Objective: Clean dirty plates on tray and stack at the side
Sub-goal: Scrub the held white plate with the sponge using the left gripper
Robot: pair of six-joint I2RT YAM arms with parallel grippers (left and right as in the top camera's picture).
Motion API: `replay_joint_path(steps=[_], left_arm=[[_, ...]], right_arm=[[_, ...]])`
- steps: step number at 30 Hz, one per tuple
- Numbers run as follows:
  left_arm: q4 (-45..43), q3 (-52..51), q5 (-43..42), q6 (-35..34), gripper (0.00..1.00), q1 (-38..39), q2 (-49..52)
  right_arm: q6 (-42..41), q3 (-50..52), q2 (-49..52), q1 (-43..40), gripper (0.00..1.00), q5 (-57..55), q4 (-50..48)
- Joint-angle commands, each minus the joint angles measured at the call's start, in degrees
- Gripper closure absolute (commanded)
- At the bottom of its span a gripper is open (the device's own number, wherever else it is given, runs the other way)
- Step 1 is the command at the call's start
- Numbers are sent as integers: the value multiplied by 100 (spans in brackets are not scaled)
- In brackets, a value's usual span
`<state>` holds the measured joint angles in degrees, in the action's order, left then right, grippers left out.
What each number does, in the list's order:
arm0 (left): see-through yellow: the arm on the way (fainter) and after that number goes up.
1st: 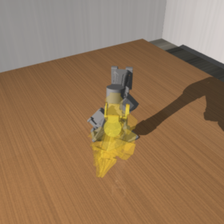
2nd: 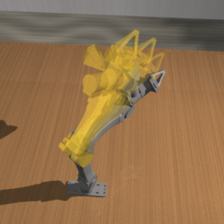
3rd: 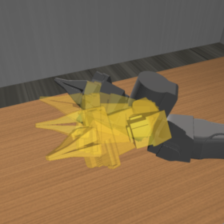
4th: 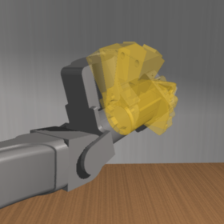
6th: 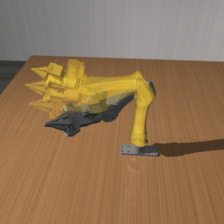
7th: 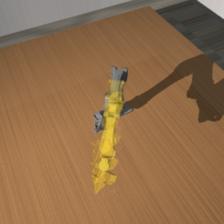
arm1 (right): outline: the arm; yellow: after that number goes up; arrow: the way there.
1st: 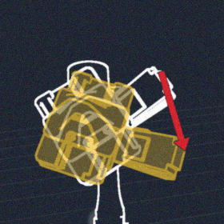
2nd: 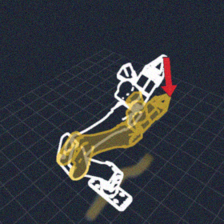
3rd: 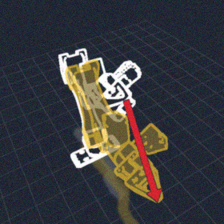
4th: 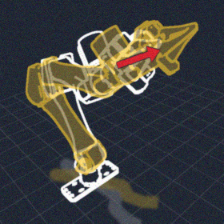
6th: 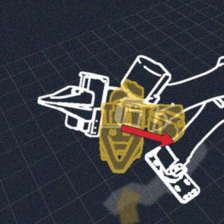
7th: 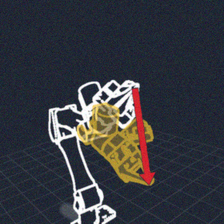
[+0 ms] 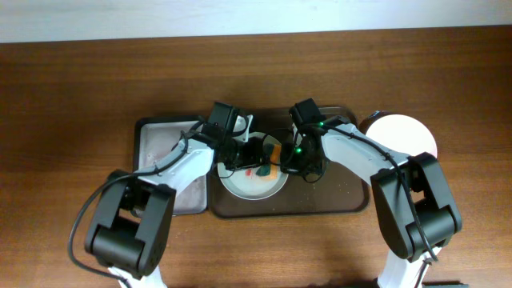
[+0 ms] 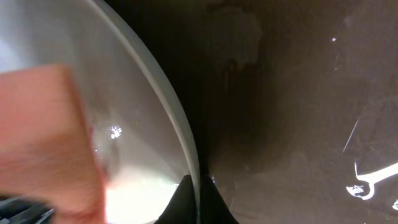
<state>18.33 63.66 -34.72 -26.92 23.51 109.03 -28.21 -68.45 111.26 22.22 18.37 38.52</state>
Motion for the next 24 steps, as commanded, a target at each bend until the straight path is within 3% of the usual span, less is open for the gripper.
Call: replay_joint_path(steps=[1, 4, 9, 13, 18, 24], left_arm=[[17, 94, -44, -42, 100, 9, 247], [603, 96, 1088, -9, 100, -22, 271], [1283, 103, 2006, 501, 100, -396, -63], [1305, 131, 2280, 1099, 100, -505, -603], [1668, 306, 2387, 1381, 100, -544, -1519], [2590, 297, 3908, 1379, 100, -1075, -2328]], right_arm=[[101, 105, 129, 44, 96, -535, 76], [101, 105, 129, 44, 96, -535, 74], [101, 105, 129, 44, 96, -538, 74], [101, 105, 129, 44, 96, -535, 74], [101, 105, 129, 44, 96, -542, 138], [98, 105, 129, 42, 95, -824, 114]])
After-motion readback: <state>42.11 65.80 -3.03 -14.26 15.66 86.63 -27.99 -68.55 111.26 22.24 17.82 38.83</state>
